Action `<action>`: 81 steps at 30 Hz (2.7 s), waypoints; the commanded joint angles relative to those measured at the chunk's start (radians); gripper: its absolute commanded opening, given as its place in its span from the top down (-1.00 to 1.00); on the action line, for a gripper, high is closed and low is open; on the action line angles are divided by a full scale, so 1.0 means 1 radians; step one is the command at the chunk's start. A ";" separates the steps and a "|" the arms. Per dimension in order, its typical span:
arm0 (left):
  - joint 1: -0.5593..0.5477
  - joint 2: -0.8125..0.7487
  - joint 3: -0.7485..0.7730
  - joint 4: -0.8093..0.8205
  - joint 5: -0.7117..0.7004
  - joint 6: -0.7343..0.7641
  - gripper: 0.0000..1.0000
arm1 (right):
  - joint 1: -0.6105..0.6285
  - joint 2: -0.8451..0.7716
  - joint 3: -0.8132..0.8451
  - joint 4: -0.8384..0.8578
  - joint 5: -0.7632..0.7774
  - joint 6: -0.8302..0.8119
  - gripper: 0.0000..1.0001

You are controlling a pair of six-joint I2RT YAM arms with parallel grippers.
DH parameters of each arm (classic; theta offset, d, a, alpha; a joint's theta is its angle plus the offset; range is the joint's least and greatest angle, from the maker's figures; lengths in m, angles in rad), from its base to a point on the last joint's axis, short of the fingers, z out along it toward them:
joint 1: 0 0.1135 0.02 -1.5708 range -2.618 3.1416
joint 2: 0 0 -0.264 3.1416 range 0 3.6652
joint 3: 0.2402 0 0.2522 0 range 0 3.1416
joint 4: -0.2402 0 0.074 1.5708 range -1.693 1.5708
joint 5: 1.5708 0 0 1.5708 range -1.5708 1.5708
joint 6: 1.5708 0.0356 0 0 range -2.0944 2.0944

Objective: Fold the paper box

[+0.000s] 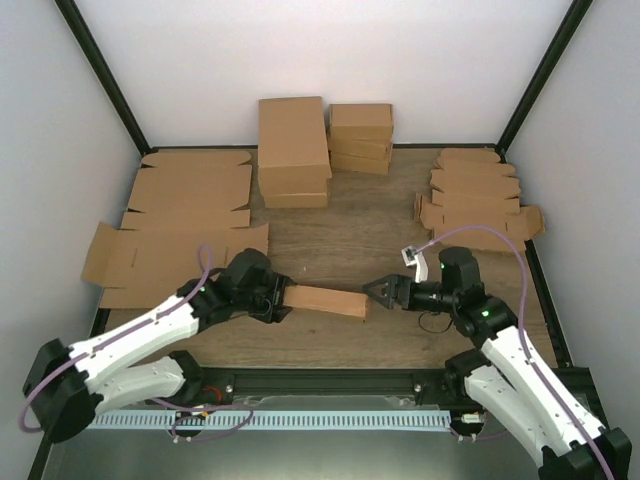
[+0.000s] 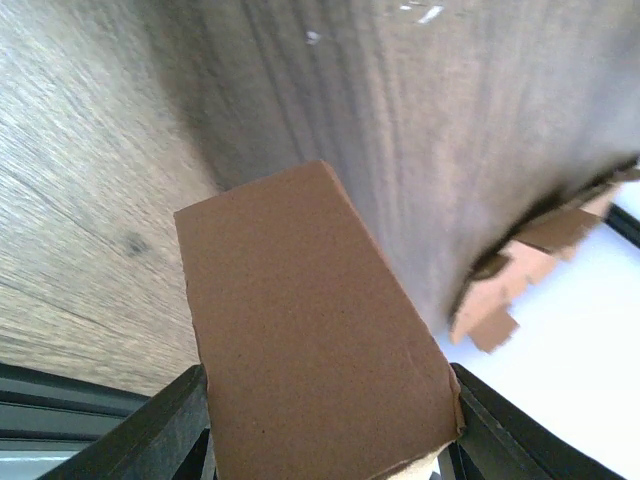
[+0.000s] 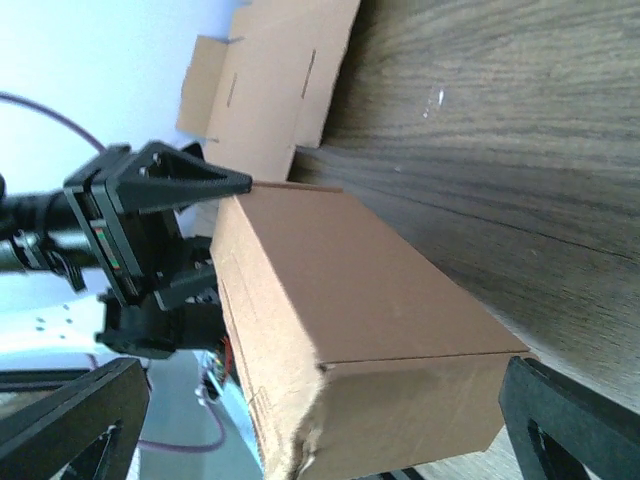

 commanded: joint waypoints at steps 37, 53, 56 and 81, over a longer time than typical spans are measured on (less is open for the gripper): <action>-0.002 -0.380 -0.212 0.569 -0.210 0.225 -0.11 | 0.002 -0.069 0.075 0.227 -0.044 1.165 -0.92; -0.001 -0.335 -0.198 0.635 -0.190 0.234 -0.13 | 0.075 0.018 0.047 0.353 -0.018 1.194 -0.53; -0.001 -0.336 -0.199 0.633 -0.194 0.236 -0.22 | 0.077 0.017 0.049 0.353 -0.013 1.196 -0.31; -0.002 -0.427 0.194 0.077 -0.325 0.554 -1.00 | -0.104 0.407 0.437 0.491 -0.066 0.449 0.14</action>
